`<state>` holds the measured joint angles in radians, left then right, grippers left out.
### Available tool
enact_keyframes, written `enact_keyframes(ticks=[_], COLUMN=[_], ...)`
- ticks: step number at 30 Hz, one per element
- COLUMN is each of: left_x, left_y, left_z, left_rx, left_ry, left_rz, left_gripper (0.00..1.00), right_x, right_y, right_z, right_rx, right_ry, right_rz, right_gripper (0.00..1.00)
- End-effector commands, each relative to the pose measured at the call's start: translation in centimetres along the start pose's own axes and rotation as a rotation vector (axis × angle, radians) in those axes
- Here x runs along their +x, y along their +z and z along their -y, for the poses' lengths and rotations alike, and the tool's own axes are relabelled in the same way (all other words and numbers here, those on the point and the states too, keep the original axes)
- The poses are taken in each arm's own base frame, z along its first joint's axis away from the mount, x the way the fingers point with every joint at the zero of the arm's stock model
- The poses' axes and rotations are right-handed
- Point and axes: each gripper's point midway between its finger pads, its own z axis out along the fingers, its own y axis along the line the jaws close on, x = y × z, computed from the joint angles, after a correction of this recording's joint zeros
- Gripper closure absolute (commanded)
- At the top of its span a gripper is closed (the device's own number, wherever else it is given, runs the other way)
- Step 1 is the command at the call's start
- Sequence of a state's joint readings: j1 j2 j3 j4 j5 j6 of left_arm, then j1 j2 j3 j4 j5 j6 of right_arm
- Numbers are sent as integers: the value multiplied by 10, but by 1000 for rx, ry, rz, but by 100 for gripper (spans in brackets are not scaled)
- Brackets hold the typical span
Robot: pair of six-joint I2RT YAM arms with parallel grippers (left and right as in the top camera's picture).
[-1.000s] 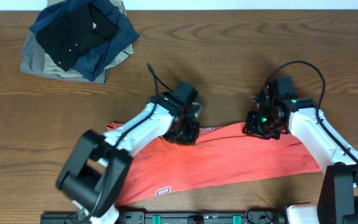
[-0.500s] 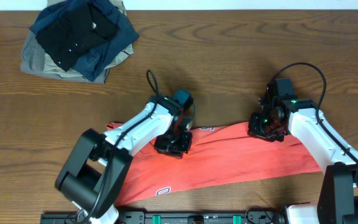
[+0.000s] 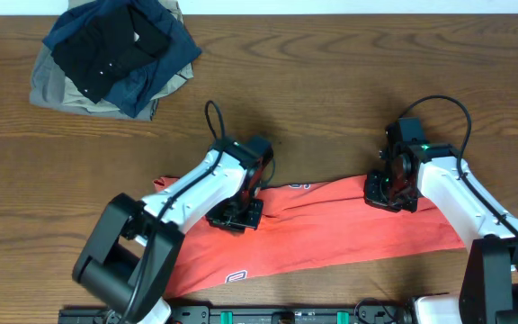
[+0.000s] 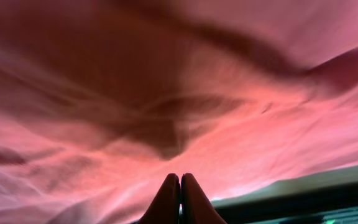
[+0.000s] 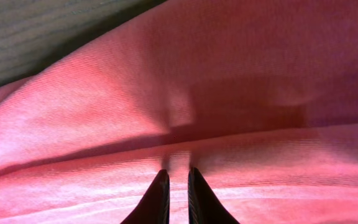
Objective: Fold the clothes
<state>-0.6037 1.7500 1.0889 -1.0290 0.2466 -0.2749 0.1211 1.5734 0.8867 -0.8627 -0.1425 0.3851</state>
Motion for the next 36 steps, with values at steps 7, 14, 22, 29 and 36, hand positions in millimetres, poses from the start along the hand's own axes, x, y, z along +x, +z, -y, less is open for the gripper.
enact_keyframes(ticks=[7,14,22,29,36], left_x=[-12,-2,21,22,21], left_y=[7,26,50,54,50], left_z=[-8,-46,-88,-106,-140], left_rx=[-27,-64,-32,0,52], left_ry=[-108,-258,-399,-493,-626], left_rz=[60,6,-67,-62,-49], left_gripper=[94,94,94,94,94], right_x=[-7,0,-1,-10,-16], right_y=[6,26,39,32,27], right_z=[4,16,39,80,112], right_rx=[40,99,131,193,217], right_ry=[-8,31,107,217,280], right_rz=[25,-40,-90,-67,-51], right_gripper=[88,90,89,79,71])
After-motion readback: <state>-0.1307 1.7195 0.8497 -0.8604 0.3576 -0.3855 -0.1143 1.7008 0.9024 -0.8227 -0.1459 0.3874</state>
